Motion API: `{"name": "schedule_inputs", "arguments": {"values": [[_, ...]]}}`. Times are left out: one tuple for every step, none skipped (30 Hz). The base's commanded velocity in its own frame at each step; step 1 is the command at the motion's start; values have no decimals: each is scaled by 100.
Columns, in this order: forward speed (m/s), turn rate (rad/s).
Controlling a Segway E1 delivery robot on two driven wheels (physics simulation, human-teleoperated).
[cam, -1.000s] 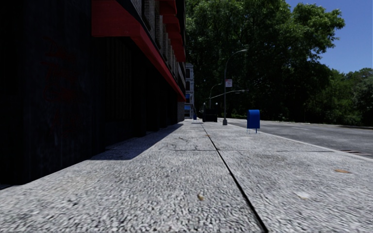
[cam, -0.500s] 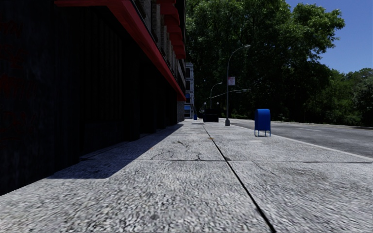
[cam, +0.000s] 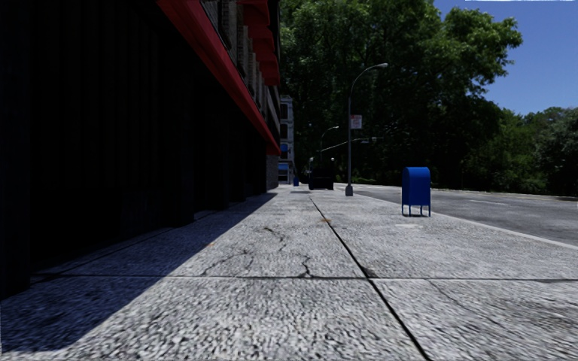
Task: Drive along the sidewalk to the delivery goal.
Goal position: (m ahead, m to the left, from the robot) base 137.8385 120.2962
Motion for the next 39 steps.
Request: {"name": "schedule_inputs", "arguments": {"values": [[200, -26], [200, -26], [200, -26], [200, -27], [200, -27], [200, -21], [200, -21], [200, 0], [200, 0], [200, 0], [200, 0], [200, 0], [200, 0], [200, 0], [200, 0], [200, 0], [200, 0], [200, 0], [200, 0], [200, 0], [200, 0], [200, 0], [200, 0], [200, 0], [200, 0], [200, 0], [200, 0], [200, 0], [200, 0], [200, 0], [200, 0], [200, 0], [200, 0], [200, 0], [200, 0], [200, 0], [200, 0], [200, 0], [200, 0]]}}
